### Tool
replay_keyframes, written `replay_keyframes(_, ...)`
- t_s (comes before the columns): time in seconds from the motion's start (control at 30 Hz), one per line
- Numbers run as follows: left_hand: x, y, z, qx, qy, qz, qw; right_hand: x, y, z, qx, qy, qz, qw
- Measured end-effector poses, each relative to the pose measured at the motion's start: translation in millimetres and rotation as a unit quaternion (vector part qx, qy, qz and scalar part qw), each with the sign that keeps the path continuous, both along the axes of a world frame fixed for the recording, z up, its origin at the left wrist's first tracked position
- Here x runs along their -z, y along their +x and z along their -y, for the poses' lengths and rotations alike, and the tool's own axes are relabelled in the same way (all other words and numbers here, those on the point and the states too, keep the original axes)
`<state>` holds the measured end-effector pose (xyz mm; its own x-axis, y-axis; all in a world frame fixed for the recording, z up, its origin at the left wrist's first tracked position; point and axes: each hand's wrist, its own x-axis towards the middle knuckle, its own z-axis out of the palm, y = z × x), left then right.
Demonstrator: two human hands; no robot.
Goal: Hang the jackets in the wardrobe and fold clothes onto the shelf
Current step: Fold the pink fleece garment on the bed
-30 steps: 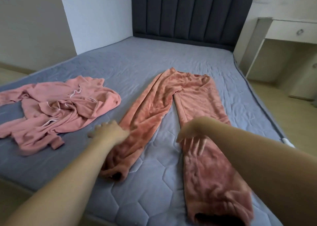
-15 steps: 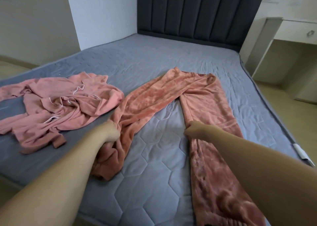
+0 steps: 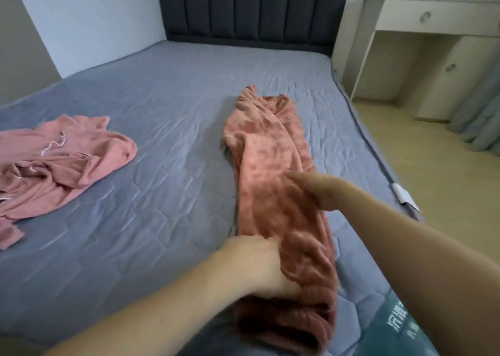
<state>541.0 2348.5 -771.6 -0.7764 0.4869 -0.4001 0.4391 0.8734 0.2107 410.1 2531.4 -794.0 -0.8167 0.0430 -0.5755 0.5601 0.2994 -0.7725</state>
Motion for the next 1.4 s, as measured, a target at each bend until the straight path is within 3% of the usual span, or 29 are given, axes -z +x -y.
replay_keyframes(0.1,21,5,-3,0.049,-0.061,-0.097,0.992,17,3,7,0.032,0.061,-0.047,0.996)
replay_keyframes(0.23,15,10,-12,0.18,-0.018,-0.18,0.967,20,10,-10,0.084,-0.043,-0.002,0.996)
replay_keyframes(0.37,-6,12,-13,0.165,0.089,-0.091,0.978,27,32,-31,0.044,-0.084,0.059,0.994)
replay_keyframes(0.43,-8,16,-13,0.174,0.053,-0.009,0.983,36,44,-35,0.019,-0.099,0.087,0.991)
replay_keyframes(0.5,2,24,-14,0.173,-0.053,0.046,0.982,41,48,-35,0.02,-0.106,0.097,0.989)
replay_keyframes(0.6,12,31,-13,0.167,-0.155,-0.071,0.971,44,42,-31,0.024,-0.119,0.062,0.991)
replay_keyframes(0.67,11,33,-14,0.149,-0.143,-0.108,0.972,45,39,-28,0.036,-0.124,0.041,0.991)
replay_keyframes(0.8,-1,32,-17,0.134,-0.082,-0.092,0.983,43,34,-37,0.024,-0.127,0.049,0.99)
replay_keyframes(0.9,-13,30,-9,0.115,-0.14,-0.131,0.975,37,30,-45,0.005,-0.147,0.071,0.987)
replay_keyframes(0.97,-17,38,-4,0.063,-0.191,-0.188,0.961,37,28,-45,0.012,-0.137,0.076,0.988)
replay_keyframes(1.07,-13,47,-9,0.135,-0.124,-0.306,0.934,39,27,-43,0.018,-0.116,0.069,0.991)
replay_keyframes(1.17,-9,51,-25,0.214,-0.002,-0.183,0.959,40,27,-43,0.028,-0.108,0.059,0.992)
replay_keyframes(1.27,-2,51,-29,0.182,0.021,0.011,0.983,40,28,-38,0.03,-0.103,0.042,0.993)
replay_keyframes(1.4,-10,34,-20,0.116,0.08,0.139,0.98,41,21,-27,0.066,0.032,-0.054,0.996)
